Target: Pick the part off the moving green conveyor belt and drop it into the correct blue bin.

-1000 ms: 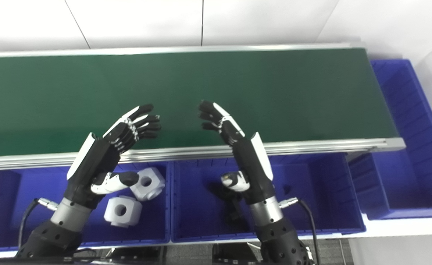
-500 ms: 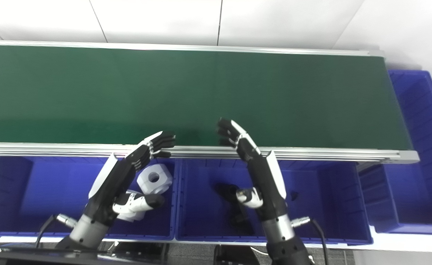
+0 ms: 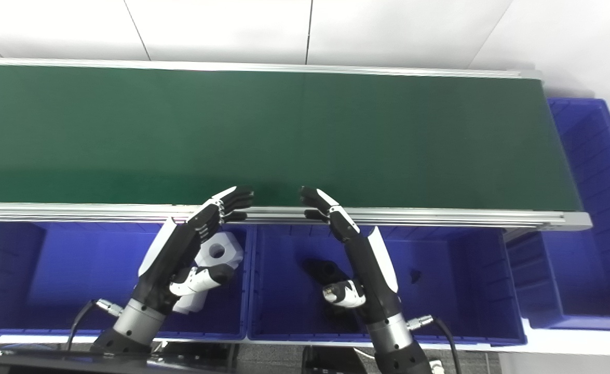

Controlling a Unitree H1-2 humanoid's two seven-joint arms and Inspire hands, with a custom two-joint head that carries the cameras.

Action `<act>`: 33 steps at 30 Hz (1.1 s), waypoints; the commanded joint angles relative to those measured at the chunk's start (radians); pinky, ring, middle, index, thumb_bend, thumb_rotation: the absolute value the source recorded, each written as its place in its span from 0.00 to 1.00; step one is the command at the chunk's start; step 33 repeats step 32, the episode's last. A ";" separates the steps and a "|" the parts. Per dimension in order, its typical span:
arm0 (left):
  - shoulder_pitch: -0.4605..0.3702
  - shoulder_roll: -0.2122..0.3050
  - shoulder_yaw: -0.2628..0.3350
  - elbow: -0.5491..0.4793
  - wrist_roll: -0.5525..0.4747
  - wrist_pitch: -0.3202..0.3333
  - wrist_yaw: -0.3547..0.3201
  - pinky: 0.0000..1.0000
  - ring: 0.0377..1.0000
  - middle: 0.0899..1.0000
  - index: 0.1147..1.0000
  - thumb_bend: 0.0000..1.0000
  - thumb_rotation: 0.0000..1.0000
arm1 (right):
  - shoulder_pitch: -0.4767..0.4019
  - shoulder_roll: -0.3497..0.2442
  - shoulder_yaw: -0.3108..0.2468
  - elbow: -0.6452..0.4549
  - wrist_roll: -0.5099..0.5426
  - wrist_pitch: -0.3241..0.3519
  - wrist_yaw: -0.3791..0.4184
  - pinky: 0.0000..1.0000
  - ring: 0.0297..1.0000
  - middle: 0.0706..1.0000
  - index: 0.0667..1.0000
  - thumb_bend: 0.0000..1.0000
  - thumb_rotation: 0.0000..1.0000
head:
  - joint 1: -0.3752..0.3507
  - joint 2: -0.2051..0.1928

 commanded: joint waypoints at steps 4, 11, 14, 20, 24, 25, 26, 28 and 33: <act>0.011 0.013 -0.002 -0.002 -0.015 -0.063 0.009 0.81 0.85 0.85 0.85 0.85 0.78 | -0.008 -0.002 0.024 0.000 -0.010 -0.060 -0.030 0.77 0.84 0.86 0.86 0.91 0.96 | -0.010 -0.023; 0.013 0.013 0.006 0.010 0.005 -0.080 0.022 0.78 0.84 0.85 0.84 0.83 0.81 | -0.020 -0.009 0.049 0.019 -0.017 -0.061 -0.071 0.78 0.84 0.86 0.86 0.91 0.96 | -0.001 -0.029; 0.016 0.006 0.012 0.012 0.014 -0.078 0.032 0.78 0.83 0.85 0.84 0.83 0.83 | -0.029 -0.016 0.060 0.030 -0.028 -0.060 -0.093 0.78 0.84 0.86 0.86 0.91 0.97 | 0.001 -0.032; 0.013 -0.001 0.011 0.023 0.008 -0.077 0.037 0.79 0.84 0.85 0.84 0.86 0.89 | -0.033 -0.015 0.057 0.055 -0.018 -0.060 -0.112 0.79 0.85 0.86 0.86 0.95 1.00 | 0.003 -0.039; 0.008 -0.004 0.009 0.036 0.007 -0.086 0.039 0.79 0.84 0.85 0.84 0.87 0.91 | -0.029 -0.008 0.043 0.066 -0.016 -0.059 -0.115 0.79 0.85 0.87 0.88 0.97 1.00 | 0.004 -0.038; 0.007 -0.005 0.009 0.038 0.004 -0.087 0.038 0.79 0.84 0.85 0.84 0.87 0.91 | -0.030 -0.007 0.040 0.068 -0.015 -0.058 -0.113 0.79 0.85 0.87 0.88 0.97 1.00 | 0.006 -0.038; 0.006 -0.005 0.009 0.040 0.003 -0.088 0.038 0.79 0.84 0.85 0.84 0.87 0.91 | -0.031 -0.007 0.039 0.070 -0.014 -0.058 -0.111 0.79 0.85 0.87 0.88 0.98 1.00 | 0.006 -0.038; 0.005 -0.005 0.008 0.039 -0.001 -0.083 0.035 0.80 0.84 0.85 0.84 0.88 0.91 | -0.033 -0.005 0.036 0.073 -0.017 -0.058 -0.110 0.79 0.85 0.87 0.88 0.99 1.00 | 0.006 -0.037; 0.001 -0.005 0.007 0.042 -0.001 -0.086 0.035 0.80 0.84 0.85 0.84 0.88 0.91 | -0.034 -0.001 0.029 0.075 -0.019 -0.058 -0.105 0.78 0.85 0.87 0.87 0.99 1.00 | 0.006 -0.035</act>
